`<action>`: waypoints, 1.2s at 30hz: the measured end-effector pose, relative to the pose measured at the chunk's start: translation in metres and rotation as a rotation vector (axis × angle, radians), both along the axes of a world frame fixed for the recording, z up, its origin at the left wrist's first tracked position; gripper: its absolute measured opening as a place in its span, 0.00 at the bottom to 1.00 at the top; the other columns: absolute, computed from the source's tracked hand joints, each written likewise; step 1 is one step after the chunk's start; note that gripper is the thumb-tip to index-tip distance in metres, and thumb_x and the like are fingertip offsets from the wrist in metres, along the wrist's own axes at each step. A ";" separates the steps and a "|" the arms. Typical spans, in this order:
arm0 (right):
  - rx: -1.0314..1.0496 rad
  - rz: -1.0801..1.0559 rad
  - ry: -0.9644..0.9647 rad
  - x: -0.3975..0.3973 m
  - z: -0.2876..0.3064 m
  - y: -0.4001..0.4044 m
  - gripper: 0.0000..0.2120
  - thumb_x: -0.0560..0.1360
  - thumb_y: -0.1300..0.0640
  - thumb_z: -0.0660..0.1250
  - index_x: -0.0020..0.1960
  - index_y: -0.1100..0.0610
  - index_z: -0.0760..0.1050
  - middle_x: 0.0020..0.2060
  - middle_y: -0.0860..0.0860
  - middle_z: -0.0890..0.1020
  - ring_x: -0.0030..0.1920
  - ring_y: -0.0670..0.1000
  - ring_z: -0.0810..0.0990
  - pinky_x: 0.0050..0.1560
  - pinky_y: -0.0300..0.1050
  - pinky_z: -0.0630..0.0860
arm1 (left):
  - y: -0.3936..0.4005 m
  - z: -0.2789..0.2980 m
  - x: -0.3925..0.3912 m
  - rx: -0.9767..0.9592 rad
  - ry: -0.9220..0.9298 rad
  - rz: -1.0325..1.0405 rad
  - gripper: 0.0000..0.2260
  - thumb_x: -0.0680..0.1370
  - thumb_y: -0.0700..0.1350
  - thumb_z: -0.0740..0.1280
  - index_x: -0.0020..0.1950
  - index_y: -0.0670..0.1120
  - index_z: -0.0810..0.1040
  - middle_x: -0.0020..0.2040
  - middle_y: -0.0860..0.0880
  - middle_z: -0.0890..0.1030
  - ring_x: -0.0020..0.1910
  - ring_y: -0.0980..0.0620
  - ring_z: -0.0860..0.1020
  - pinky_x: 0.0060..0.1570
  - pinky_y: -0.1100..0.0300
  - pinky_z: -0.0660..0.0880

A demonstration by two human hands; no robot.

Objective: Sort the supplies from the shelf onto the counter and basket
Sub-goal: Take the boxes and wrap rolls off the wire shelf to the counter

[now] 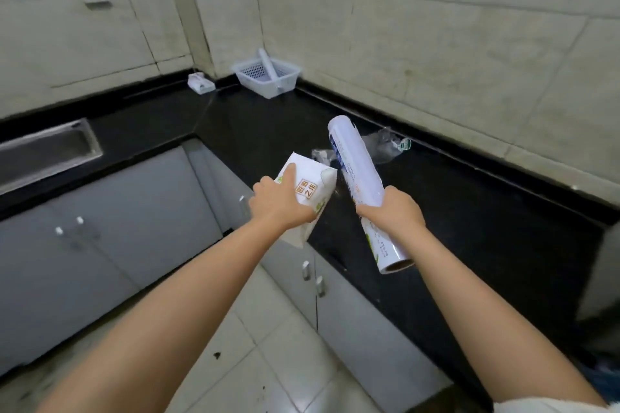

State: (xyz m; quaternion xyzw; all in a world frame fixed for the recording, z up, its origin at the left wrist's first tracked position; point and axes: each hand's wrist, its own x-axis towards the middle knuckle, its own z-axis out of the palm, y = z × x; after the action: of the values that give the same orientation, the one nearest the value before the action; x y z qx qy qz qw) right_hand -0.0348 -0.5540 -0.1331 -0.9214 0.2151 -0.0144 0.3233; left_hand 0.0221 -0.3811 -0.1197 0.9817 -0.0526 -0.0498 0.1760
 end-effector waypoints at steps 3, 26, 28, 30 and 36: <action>-0.026 -0.103 0.064 0.009 -0.023 -0.002 0.16 0.68 0.47 0.66 0.46 0.57 0.67 0.41 0.51 0.74 0.40 0.55 0.72 0.49 0.49 0.66 | 0.007 -0.021 0.028 -0.013 0.070 -0.015 0.42 0.67 0.56 0.71 0.74 0.57 0.50 0.63 0.40 0.68 0.63 0.41 0.68 0.59 0.49 0.71; -0.131 -0.779 0.331 0.067 -0.135 -0.175 0.18 0.69 0.47 0.66 0.50 0.59 0.68 0.47 0.55 0.78 0.45 0.56 0.76 0.49 0.49 0.63 | -0.235 -0.122 0.182 0.129 0.205 -0.559 0.40 0.68 0.56 0.70 0.74 0.57 0.51 0.63 0.41 0.67 0.62 0.42 0.66 0.60 0.50 0.66; -0.166 -0.799 0.361 0.077 -0.142 -0.175 0.20 0.69 0.47 0.65 0.54 0.59 0.68 0.51 0.56 0.79 0.50 0.57 0.78 0.52 0.50 0.66 | -0.255 -0.129 0.188 0.129 0.205 -0.555 0.41 0.68 0.57 0.69 0.74 0.56 0.50 0.64 0.41 0.65 0.63 0.43 0.64 0.62 0.50 0.65; -0.175 -0.819 0.400 0.084 -0.149 -0.172 0.20 0.69 0.47 0.65 0.56 0.58 0.68 0.54 0.56 0.78 0.52 0.57 0.77 0.54 0.50 0.67 | -0.269 -0.135 0.193 0.136 0.222 -0.552 0.40 0.69 0.57 0.69 0.75 0.56 0.49 0.65 0.41 0.64 0.63 0.43 0.63 0.63 0.50 0.64; -0.175 -0.823 0.533 0.089 -0.149 -0.161 0.31 0.73 0.45 0.62 0.70 0.58 0.56 0.62 0.57 0.73 0.60 0.58 0.73 0.63 0.54 0.64 | -0.278 -0.142 0.202 0.243 0.198 -0.674 0.38 0.72 0.55 0.67 0.76 0.51 0.49 0.71 0.39 0.59 0.70 0.40 0.59 0.70 0.45 0.57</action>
State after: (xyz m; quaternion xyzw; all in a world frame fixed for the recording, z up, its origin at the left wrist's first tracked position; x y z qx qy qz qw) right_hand 0.0540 -0.7149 -0.2817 -0.7553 0.6343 0.0771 0.1459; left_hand 0.2237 -0.6589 -0.2616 0.9135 -0.3491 -0.2058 0.0359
